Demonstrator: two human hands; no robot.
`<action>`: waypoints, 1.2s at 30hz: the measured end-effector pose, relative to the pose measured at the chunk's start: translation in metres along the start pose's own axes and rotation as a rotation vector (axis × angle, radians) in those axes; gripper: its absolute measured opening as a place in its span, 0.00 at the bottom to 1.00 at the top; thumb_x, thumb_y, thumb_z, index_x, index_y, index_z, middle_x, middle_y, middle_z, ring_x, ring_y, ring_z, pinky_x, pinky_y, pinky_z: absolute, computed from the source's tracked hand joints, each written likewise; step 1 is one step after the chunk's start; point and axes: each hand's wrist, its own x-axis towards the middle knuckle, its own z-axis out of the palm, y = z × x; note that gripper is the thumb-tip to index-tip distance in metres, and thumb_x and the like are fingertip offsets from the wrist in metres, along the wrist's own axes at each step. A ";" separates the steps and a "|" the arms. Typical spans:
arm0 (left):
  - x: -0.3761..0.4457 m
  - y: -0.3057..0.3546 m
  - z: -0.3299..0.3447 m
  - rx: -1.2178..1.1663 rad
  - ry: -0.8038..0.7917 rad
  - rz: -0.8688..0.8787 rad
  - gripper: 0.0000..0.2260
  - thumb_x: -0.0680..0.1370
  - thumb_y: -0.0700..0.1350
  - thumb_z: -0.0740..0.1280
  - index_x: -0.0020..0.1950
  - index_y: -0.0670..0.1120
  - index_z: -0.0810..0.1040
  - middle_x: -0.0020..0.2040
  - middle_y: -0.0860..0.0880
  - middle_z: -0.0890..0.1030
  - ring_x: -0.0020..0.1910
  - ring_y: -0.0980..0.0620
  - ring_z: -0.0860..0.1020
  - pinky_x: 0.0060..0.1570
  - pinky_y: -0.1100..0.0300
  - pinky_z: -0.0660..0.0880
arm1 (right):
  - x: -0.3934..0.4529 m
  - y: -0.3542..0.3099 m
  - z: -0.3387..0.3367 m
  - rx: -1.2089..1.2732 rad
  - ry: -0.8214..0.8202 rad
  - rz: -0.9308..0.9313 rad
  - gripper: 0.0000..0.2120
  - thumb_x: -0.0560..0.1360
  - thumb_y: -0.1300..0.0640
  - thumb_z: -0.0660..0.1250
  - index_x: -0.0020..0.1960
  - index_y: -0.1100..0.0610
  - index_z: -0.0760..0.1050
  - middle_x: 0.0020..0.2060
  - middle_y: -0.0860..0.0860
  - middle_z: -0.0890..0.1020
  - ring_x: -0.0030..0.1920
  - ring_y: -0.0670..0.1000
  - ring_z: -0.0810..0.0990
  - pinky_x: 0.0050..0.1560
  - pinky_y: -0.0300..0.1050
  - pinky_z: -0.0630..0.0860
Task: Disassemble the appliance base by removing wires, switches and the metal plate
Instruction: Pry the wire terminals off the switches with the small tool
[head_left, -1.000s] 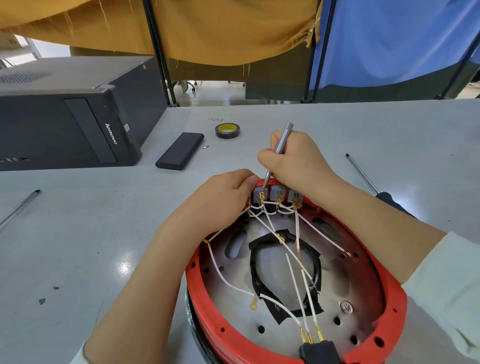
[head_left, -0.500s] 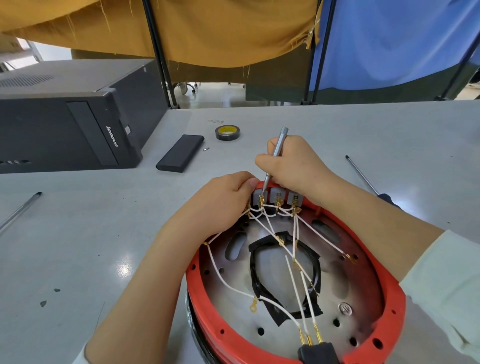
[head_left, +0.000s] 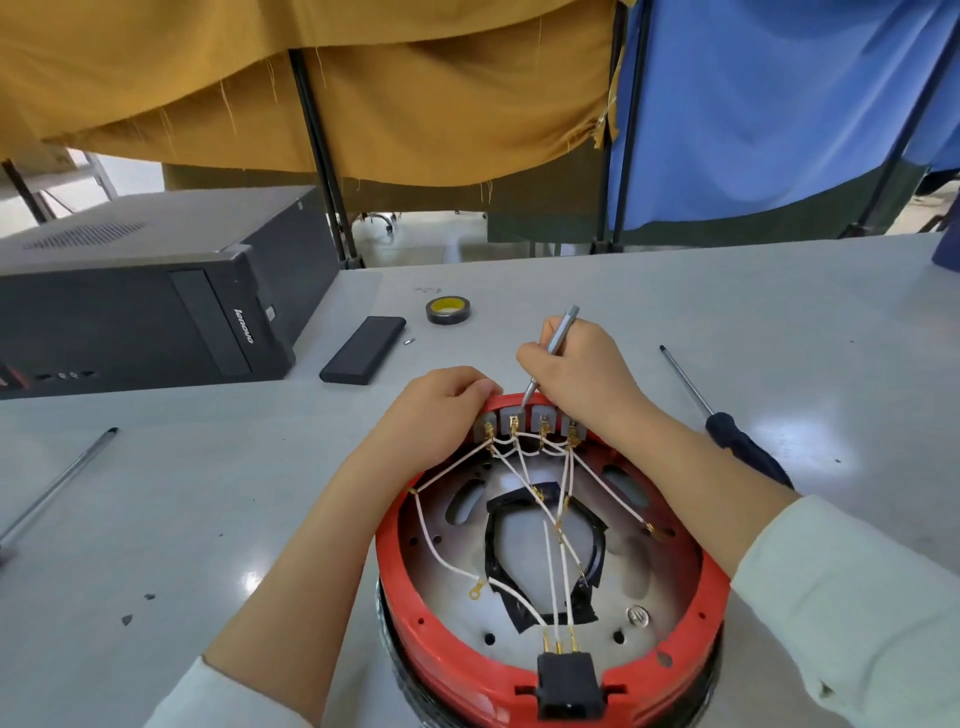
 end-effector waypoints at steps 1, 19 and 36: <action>0.001 0.002 0.001 0.014 0.033 0.003 0.12 0.80 0.48 0.57 0.50 0.53 0.80 0.49 0.55 0.81 0.50 0.56 0.75 0.46 0.63 0.68 | -0.001 0.001 -0.003 -0.013 0.013 0.003 0.15 0.70 0.60 0.64 0.29 0.56 0.61 0.23 0.50 0.66 0.23 0.45 0.64 0.24 0.36 0.63; 0.001 0.018 0.021 0.004 -0.149 0.002 0.22 0.81 0.56 0.52 0.52 0.42 0.78 0.50 0.45 0.81 0.48 0.50 0.76 0.42 0.63 0.67 | -0.009 -0.006 -0.028 -0.039 -0.040 -0.053 0.15 0.71 0.60 0.65 0.29 0.55 0.62 0.22 0.49 0.67 0.23 0.44 0.66 0.24 0.33 0.63; 0.014 0.005 0.025 -0.071 -0.147 -0.013 0.24 0.79 0.60 0.54 0.38 0.43 0.76 0.26 0.55 0.71 0.25 0.60 0.66 0.29 0.69 0.64 | -0.009 0.006 -0.015 -0.025 0.033 -0.147 0.18 0.69 0.64 0.65 0.28 0.54 0.59 0.19 0.45 0.62 0.20 0.42 0.67 0.23 0.29 0.62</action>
